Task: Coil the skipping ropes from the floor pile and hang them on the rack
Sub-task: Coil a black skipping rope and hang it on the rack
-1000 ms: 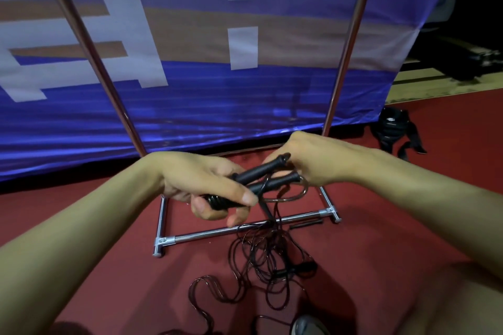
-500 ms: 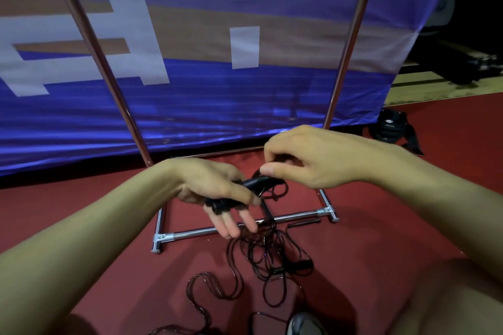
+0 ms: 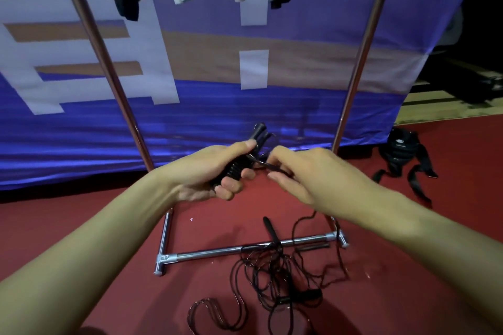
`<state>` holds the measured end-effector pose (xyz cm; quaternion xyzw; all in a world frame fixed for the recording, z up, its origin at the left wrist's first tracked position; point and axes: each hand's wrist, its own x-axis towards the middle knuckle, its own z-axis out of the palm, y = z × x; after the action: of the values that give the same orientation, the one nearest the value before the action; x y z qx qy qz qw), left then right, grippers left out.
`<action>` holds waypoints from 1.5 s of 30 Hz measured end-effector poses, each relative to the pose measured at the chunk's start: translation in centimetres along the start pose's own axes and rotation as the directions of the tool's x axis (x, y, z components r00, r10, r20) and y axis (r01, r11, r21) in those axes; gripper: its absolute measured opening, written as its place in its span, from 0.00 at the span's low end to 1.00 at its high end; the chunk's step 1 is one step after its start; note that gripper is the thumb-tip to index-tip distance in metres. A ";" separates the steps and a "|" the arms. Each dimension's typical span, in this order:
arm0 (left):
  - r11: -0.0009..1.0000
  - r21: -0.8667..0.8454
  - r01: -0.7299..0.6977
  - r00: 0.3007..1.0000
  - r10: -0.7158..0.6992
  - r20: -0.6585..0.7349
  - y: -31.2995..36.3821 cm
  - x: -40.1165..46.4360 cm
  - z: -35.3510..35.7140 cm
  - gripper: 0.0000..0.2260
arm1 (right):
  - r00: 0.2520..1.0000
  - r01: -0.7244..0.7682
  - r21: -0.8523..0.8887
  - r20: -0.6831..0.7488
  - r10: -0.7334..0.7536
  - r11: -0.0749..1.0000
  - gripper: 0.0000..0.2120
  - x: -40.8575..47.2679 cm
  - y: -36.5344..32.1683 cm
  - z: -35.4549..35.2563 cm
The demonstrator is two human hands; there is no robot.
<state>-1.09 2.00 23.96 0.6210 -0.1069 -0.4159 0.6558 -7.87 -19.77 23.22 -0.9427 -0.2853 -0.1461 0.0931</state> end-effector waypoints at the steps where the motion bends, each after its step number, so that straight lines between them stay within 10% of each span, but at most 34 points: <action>1: 0.999 -0.001 -0.032 0.999 0.032 -0.001 0.3 0.3 0.1 0.16 | 0.998 -0.056 0.145 0.014 0.055 0.988 0.08 0.0 0.5 0.6; 5: 0.994 0.068 -0.088 0.995 0.083 0.062 0.6 1.6 0.6 0.12 | 0.943 -0.282 0.618 0.320 0.093 0.734 0.05 0.2 2.5 2.5; 10: 0.961 0.245 -0.126 0.990 0.108 0.085 0.0 3.1 -0.2 0.10 | 0.893 -0.407 0.806 0.450 0.002 0.430 0.16 -0.4 4.2 2.4; 15: 0.922 0.362 -0.135 0.959 0.031 0.280 0.1 2.8 0.5 0.17 | 0.954 -0.215 0.525 0.294 0.061 0.823 0.10 -0.2 6.3 2.0; 22: 0.973 0.224 0.051 0.795 -0.175 0.580 -1.1 2.5 -1.9 0.27 | 0.992 -0.052 0.439 0.127 -0.004 0.897 0.03 -0.4 6.0 1.3; 26: 0.894 0.449 0.013 0.691 -0.333 0.642 -1.1 1.4 0.1 0.15 | 0.950 -0.075 0.536 0.294 -0.103 0.841 0.07 -0.3 3.9 0.7; 32: 0.683 0.730 -0.023 0.759 -0.463 0.457 -1.6 -0.5 1.4 0.05 | 0.688 -0.370 0.537 0.707 -0.165 0.758 0.04 -1.1 3.1 -1.3; 35: 0.649 0.760 -0.019 0.746 -0.497 0.443 -1.8 -1.4 1.9 0.04 | 0.673 -0.264 0.400 0.728 -0.129 0.878 0.05 -1.1 2.3 -2.1; 45: 0.646 0.763 -0.019 0.843 -0.399 0.359 -1.8 -2.2 4.4 0.10 | 0.954 0.080 0.155 0.275 -0.121 0.985 0.06 -1.2 -1.9 -4.0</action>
<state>-6.11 0.46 24.10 0.7111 -0.3630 -0.5500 0.2453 -10.76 -19.90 26.80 -0.9291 -0.3529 0.0065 0.1108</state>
